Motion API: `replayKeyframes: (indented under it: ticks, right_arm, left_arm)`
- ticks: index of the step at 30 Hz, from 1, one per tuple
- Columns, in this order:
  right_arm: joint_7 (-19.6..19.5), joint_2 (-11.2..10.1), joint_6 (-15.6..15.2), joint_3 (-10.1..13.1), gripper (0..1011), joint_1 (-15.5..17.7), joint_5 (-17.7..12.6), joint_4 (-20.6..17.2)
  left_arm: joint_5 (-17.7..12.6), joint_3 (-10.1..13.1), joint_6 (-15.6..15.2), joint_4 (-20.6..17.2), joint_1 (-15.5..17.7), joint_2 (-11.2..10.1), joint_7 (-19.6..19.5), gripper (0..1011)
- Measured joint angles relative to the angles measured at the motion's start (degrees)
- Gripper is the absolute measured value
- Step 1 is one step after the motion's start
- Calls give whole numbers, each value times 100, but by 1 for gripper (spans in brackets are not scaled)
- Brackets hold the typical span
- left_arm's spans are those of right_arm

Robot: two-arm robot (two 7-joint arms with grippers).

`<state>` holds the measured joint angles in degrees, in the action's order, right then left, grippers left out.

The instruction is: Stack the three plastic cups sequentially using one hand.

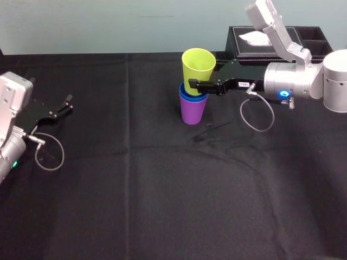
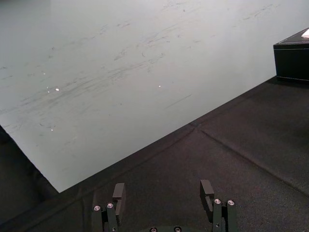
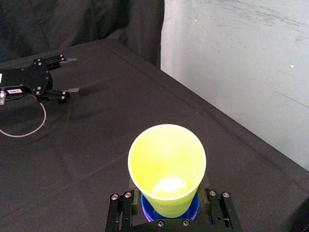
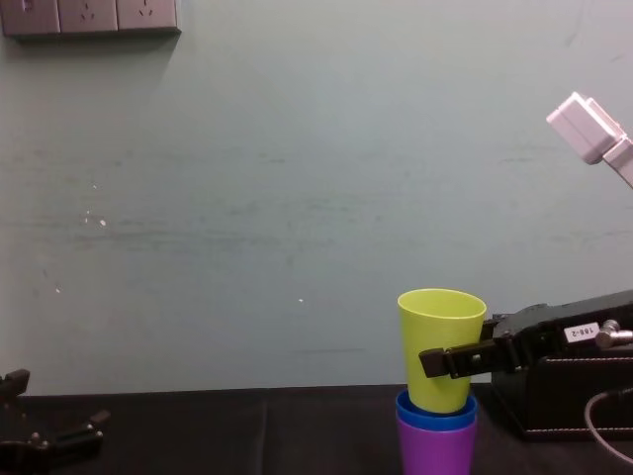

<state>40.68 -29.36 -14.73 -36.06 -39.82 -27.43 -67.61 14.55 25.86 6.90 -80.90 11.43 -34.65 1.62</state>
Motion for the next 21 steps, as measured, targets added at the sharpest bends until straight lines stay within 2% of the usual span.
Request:
replayKeyframes:
  ticks: [21]
  right_arm:
    - [30,68,2,-45,711,-17,88,106]
  left_arm:
    - [0,0,0,0,0,0,0,1010]
